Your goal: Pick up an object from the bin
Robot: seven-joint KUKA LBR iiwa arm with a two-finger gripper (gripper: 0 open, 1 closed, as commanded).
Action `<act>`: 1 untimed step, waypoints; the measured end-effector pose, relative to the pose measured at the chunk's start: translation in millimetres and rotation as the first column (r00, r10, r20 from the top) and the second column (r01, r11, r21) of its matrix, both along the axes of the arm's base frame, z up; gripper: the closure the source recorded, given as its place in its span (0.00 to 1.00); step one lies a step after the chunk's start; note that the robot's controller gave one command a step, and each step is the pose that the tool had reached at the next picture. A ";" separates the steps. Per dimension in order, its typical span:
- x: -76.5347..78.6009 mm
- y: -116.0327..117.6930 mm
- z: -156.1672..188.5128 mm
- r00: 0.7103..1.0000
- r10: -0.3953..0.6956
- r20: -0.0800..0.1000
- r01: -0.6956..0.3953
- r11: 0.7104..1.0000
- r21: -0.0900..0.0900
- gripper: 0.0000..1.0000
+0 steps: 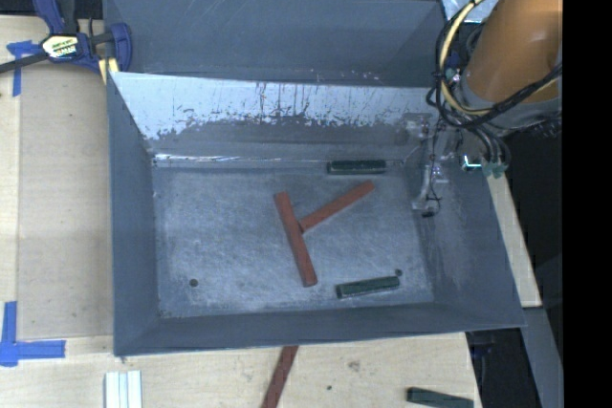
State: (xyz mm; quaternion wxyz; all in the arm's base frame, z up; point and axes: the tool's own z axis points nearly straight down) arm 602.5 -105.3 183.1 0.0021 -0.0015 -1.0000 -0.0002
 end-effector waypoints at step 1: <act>1.8 0.3 4.6 1.000 0.002 0.008 -0.002 1.000 -0.001 0.00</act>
Offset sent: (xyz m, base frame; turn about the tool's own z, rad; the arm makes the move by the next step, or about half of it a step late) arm 0.0205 0.0267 -0.0962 -0.0536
